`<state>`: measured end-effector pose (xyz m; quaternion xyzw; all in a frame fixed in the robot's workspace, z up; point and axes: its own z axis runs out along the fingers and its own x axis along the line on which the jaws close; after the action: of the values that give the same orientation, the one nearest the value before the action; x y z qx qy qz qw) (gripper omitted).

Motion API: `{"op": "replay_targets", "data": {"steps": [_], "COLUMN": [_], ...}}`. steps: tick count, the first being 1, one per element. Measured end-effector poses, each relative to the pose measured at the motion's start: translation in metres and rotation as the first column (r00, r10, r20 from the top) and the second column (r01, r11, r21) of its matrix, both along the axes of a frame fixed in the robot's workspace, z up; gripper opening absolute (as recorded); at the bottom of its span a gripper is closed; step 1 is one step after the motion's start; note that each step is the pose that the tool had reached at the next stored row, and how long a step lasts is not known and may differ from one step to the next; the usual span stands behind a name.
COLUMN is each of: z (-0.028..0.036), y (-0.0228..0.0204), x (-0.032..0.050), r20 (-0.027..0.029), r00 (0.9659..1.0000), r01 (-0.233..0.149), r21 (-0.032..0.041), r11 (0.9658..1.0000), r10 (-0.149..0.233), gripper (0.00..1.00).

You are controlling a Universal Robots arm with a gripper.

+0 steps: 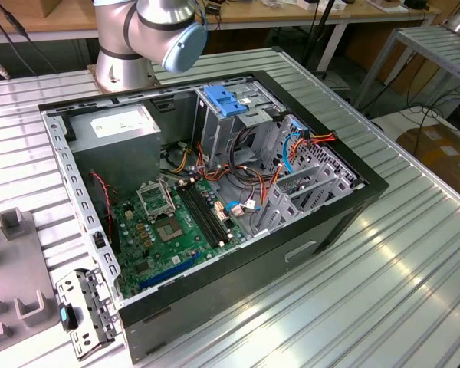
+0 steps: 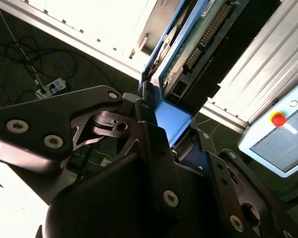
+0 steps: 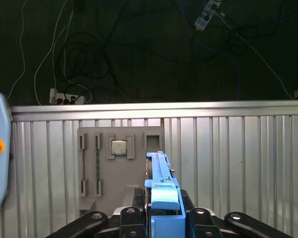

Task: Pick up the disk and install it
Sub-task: 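Pick up the disk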

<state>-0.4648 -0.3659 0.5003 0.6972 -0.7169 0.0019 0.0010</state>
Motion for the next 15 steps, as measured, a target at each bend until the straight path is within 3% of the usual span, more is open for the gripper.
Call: {"op": "replay_targets", "data": {"steps": [15], "z": [0.0], "y": [0.0], "x": [0.0116], "r20": [0.0], "r00": [1.0], "r01": [0.0], "r21": [0.0], "r11": [1.0], "r10": [0.0], "gripper": [0.37]}}
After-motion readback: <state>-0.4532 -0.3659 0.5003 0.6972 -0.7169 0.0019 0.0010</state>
